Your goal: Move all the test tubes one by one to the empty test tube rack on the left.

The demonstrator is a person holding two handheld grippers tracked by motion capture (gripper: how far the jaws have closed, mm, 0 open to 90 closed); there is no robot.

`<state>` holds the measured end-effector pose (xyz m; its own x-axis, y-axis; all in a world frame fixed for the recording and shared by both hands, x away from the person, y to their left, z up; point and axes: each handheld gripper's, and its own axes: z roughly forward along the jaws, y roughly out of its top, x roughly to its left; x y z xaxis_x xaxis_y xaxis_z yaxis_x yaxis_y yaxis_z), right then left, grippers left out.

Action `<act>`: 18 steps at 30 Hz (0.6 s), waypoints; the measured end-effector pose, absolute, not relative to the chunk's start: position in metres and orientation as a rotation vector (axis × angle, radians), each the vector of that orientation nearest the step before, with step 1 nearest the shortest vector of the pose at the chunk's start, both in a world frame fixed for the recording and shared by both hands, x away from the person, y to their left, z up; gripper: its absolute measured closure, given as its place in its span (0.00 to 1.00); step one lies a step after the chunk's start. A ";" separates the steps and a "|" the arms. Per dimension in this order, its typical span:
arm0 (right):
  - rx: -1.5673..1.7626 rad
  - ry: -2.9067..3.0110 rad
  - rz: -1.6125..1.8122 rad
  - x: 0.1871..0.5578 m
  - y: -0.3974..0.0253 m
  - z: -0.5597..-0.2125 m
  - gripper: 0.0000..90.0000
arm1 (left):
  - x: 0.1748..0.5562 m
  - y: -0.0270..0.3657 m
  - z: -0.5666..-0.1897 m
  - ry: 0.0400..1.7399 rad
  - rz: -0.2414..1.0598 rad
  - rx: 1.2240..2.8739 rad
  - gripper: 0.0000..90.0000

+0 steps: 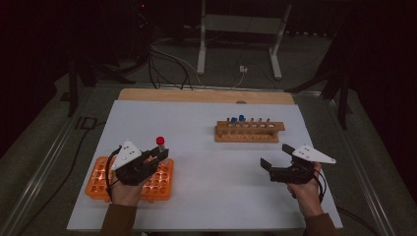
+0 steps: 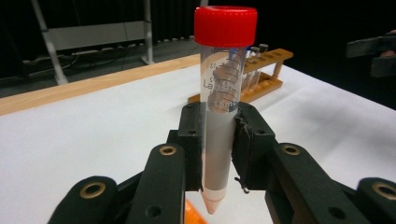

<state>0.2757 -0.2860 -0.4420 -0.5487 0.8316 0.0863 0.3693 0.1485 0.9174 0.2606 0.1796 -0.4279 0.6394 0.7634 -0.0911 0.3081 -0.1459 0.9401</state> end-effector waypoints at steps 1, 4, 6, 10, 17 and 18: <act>1.145 1.986 1.383 0.276 -0.286 -0.442 0.00 | 0.260 0.182 -0.429 0.884 0.504 1.724 0.84; 1.149 1.984 1.387 0.276 -0.287 -0.442 0.00 | 0.261 0.188 -0.433 0.906 0.518 1.715 0.84; 1.148 1.983 1.387 0.276 -0.287 -0.443 0.00 | 0.263 0.191 -0.437 0.922 0.527 1.711 0.84; 1.153 1.980 1.400 0.275 -0.287 -0.442 0.00 | 0.267 0.196 -0.445 0.961 0.540 1.696 0.84; 1.152 1.982 1.403 0.275 -0.287 -0.443 0.00 | 0.274 0.195 -0.454 1.001 0.556 1.725 0.84; 1.151 1.983 1.404 0.275 -0.287 -0.443 0.00 | 0.275 0.195 -0.454 1.009 0.558 1.724 0.84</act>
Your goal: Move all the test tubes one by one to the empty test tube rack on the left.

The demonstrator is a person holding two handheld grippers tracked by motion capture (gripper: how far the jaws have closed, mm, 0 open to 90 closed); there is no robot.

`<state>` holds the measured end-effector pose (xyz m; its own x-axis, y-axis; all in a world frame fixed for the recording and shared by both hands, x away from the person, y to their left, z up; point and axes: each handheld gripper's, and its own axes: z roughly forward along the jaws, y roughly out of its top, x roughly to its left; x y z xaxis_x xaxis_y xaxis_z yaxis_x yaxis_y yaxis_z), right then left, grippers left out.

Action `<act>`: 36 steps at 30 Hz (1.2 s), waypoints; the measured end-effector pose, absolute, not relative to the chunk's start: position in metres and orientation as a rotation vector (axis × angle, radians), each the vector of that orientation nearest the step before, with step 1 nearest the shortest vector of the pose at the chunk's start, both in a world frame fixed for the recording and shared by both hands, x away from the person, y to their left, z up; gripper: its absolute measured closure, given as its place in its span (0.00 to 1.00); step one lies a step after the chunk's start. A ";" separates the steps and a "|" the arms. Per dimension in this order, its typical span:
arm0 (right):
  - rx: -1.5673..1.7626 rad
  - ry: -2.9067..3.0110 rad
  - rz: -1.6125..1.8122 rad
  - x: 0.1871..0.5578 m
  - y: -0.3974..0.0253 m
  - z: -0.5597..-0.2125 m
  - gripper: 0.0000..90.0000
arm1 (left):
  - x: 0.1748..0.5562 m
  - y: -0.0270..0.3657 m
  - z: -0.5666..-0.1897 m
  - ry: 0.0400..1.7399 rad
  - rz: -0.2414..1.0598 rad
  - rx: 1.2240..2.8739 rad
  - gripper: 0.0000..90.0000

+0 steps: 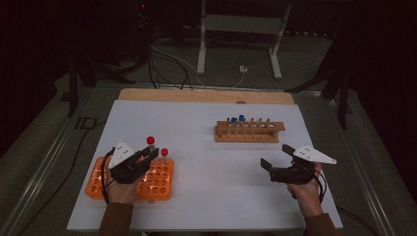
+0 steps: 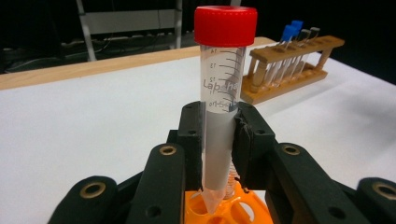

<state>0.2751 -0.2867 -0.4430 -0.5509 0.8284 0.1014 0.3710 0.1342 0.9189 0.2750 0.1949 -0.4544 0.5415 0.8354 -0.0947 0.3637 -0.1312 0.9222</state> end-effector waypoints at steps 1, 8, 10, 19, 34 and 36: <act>1.149 1.984 1.403 0.275 -0.287 -0.443 0.00 | 0.276 0.194 -0.455 1.016 0.560 1.721 0.84; 1.151 1.984 1.403 0.275 -0.287 -0.443 0.00 | 0.283 0.190 -0.464 1.048 0.564 1.747 0.84; 1.151 1.985 1.404 0.275 -0.287 -0.444 0.00 | 0.284 0.188 -0.466 1.056 0.560 1.762 0.84; 1.149 1.987 1.405 0.275 -0.287 -0.443 0.00 | 0.286 0.183 -0.471 1.114 0.519 1.903 0.84; 1.135 1.997 1.405 0.274 -0.285 -0.444 0.00 | 0.289 0.177 -0.481 1.148 0.507 2.003 0.84; 1.136 1.999 1.406 0.274 -0.285 -0.444 0.00 | 0.287 0.178 -0.481 1.146 0.500 1.995 0.83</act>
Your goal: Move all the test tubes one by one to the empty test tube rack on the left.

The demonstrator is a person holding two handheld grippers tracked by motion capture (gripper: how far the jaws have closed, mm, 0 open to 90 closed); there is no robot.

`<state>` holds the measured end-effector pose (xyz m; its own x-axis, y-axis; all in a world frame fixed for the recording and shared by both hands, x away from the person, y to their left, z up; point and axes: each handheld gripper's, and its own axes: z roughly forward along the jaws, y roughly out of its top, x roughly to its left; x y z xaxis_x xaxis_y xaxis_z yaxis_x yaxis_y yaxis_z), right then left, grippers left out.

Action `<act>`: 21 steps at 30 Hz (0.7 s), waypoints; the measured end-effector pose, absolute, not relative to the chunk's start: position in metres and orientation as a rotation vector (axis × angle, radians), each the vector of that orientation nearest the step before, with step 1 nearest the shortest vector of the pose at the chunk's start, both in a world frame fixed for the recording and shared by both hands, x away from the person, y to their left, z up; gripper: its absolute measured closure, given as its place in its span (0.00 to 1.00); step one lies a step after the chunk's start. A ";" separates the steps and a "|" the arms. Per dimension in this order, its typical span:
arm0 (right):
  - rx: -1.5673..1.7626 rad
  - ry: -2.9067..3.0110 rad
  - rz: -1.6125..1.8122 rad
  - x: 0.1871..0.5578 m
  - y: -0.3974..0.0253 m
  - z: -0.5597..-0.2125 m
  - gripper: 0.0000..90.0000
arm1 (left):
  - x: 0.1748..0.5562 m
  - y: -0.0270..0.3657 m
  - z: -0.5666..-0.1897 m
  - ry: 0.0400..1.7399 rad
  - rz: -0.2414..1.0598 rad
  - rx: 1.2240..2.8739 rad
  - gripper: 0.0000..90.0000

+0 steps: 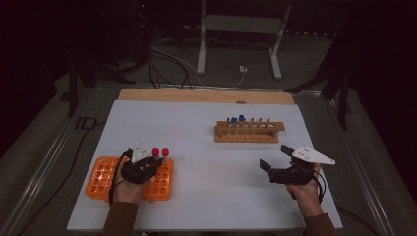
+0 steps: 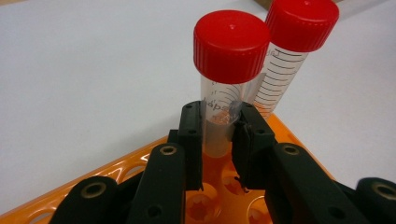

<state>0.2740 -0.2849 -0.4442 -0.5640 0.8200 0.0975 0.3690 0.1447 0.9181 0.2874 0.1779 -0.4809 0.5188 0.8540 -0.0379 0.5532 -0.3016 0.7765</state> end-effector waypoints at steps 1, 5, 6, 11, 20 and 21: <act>1.136 1.999 1.407 0.274 -0.285 -0.444 0.00 | 0.287 0.178 -0.481 1.148 0.499 1.991 0.82; 1.137 2.000 1.408 0.274 -0.285 -0.445 0.00 | 0.283 0.182 -0.480 1.153 0.492 1.961 0.73; 1.136 2.001 1.408 0.274 -0.285 -0.446 0.00 | 0.281 0.184 -0.478 1.151 0.491 1.950 0.72; 1.136 2.004 1.409 0.274 -0.285 -0.447 0.00 | 0.274 0.194 -0.471 1.103 0.447 1.850 0.60; 1.138 2.003 1.414 0.275 -0.285 -0.447 0.00 | 0.263 0.202 -0.453 0.983 0.409 1.718 0.50; 1.138 2.002 1.414 0.275 -0.285 -0.447 0.00 | 0.263 0.202 -0.452 0.978 0.406 1.715 0.50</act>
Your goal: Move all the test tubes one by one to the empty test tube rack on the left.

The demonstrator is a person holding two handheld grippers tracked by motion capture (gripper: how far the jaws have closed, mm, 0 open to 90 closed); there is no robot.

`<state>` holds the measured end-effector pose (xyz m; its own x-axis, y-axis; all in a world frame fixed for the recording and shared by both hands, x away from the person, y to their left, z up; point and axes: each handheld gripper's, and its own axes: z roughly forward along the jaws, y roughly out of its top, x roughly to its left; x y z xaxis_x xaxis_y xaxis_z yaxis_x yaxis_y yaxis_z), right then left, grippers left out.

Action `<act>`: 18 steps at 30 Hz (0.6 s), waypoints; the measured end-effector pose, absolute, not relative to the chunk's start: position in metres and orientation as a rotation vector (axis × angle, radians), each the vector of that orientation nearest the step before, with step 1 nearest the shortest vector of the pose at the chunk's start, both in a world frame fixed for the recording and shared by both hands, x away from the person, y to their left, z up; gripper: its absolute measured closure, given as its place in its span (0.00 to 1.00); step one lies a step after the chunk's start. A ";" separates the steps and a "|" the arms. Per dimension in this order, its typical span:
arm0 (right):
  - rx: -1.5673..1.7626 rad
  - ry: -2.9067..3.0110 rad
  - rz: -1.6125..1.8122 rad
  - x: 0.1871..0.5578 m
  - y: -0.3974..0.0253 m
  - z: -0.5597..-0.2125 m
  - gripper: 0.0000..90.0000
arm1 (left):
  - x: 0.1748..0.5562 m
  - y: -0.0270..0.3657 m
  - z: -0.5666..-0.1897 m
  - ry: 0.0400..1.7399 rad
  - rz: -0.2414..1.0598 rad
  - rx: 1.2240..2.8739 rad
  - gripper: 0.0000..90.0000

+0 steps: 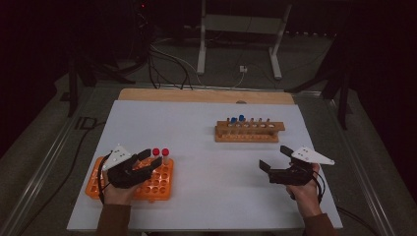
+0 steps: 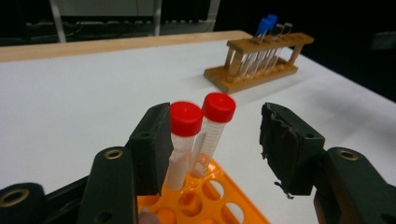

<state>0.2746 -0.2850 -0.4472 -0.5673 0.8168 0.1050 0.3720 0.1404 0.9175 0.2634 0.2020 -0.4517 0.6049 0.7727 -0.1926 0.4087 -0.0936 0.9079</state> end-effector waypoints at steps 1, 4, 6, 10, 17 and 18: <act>1.139 2.001 1.416 0.275 -0.285 -0.447 0.00 | 0.263 0.202 -0.451 0.978 0.407 1.710 0.48; 1.139 1.998 1.413 0.275 -0.285 -0.446 0.00 | 0.263 0.199 -0.448 0.986 0.427 1.698 0.30; 1.140 1.994 1.410 0.275 -0.285 -0.444 0.00 | 0.263 0.197 -0.447 0.990 0.441 1.689 0.19; 1.139 1.976 1.412 0.276 -0.287 -0.437 0.00 | 0.262 0.195 -0.445 0.987 0.453 1.683 0.09; 1.130 1.967 1.370 0.290 -0.289 -0.421 0.00 | 0.261 0.195 -0.444 1.006 0.479 1.678 0.00; 1.134 1.966 1.362 0.293 -0.289 -0.419 0.01 | 0.261 0.196 -0.445 1.009 0.480 1.672 0.00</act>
<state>0.2927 -0.2888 -0.4189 -0.5351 0.8425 0.0620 0.3541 0.1570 0.9219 0.2606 0.1958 -0.4445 0.5597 0.8108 -0.1712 0.3794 -0.0670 0.9228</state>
